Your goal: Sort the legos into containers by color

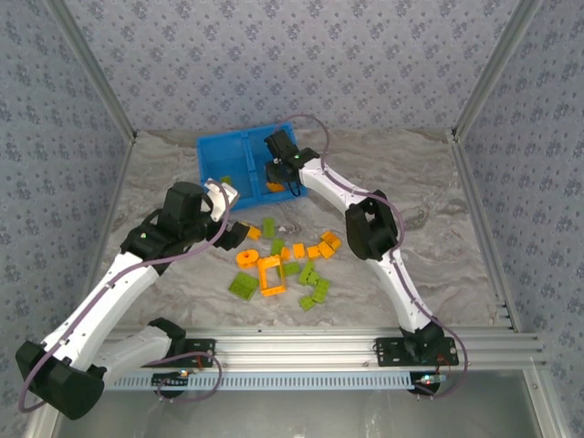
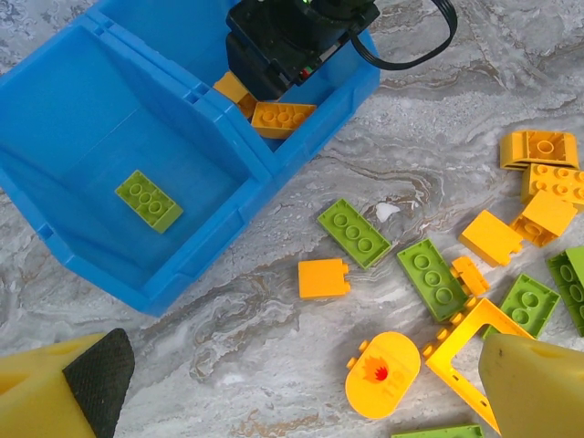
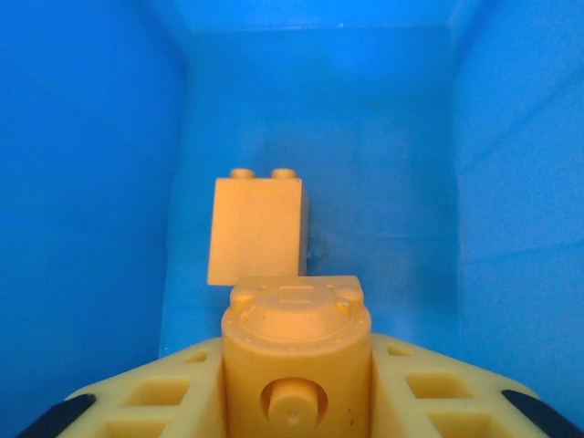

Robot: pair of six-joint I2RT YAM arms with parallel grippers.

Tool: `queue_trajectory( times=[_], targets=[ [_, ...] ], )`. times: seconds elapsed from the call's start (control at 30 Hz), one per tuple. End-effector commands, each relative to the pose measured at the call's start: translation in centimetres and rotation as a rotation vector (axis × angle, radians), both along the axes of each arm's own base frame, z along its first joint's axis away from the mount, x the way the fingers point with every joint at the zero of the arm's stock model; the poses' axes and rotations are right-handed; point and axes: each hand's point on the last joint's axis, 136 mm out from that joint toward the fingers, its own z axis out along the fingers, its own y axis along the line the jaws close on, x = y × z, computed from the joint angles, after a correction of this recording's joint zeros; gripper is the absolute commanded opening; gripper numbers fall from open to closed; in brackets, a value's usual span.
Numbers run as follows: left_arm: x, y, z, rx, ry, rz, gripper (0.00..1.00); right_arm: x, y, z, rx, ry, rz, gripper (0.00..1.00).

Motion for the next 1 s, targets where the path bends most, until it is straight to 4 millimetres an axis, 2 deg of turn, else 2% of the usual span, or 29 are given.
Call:
queue_trajectory(
  times=[0.0, 0.13, 0.33, 0.43, 0.5, 0.53, 0.57, 0.6, 0.63, 0.7, 0.77, 0.87, 0.97],
  targets=[
    [0.2, -0.1, 0.3, 0.011, -0.024, -0.006, 0.99, 0.0, 0.3, 0.9, 0.028, 0.020, -0.009, 0.44],
    [0.4, 0.0, 0.0, 0.021, -0.019, 0.003, 0.99, -0.6, 0.3, 4.0, 0.015, -0.013, 0.012, 0.52],
    [0.9, 0.4, -0.9, 0.046, 0.002, 0.033, 0.99, -3.1, -1.2, 10.4, 0.044, -0.072, 0.031, 0.52],
    [1.2, 0.1, -1.2, 0.034, 0.021, 0.048, 0.99, -5.4, -3.1, 14.2, 0.113, -0.131, 0.021, 0.52],
    [1.4, -0.5, -1.2, 0.005, 0.059, 0.055, 0.99, -7.7, -5.1, 16.5, 0.161, -0.179, 0.011, 0.53],
    [1.5, -0.9, -0.9, -0.013, 0.079, 0.062, 0.99, -8.7, -6.0, 17.4, 0.178, -0.206, 0.007, 0.54],
    [1.7, -1.6, -0.4, -0.036, 0.097, 0.087, 0.99, -10.1, -7.3, 17.5, 0.181, -0.220, 0.000, 0.54],
    [1.9, -2.4, 0.1, -0.065, 0.112, 0.115, 0.99, -11.6, -8.6, 18.8, 0.196, -0.259, -0.007, 0.55],
    [2.1, -3.1, 0.3, -0.083, 0.119, 0.144, 0.99, -12.8, -10.0, 18.2, 0.184, -0.269, -0.019, 0.56],
    [2.6, -4.8, 0.2, -0.099, 0.132, 0.214, 0.99, -15.5, -13.4, 18.8, 0.177, -0.329, -0.063, 0.62],
    [3.2, -5.9, -0.6, -0.072, 0.155, 0.293, 0.98, -18.1, -16.3, 18.5, 0.175, -0.354, -0.091, 0.69],
    [4.3, -6.7, -3.3, -0.018, 0.264, 0.436, 0.90, -21.3, -19.6, 18.3, 0.190, -0.368, -0.126, 0.83],
    [5.6, -7.8, -5.8, -0.015, 0.313, 0.524, 0.83, -23.8, -21.7, 18.0, 0.201, -0.354, -0.168, 0.92]
  ],
)
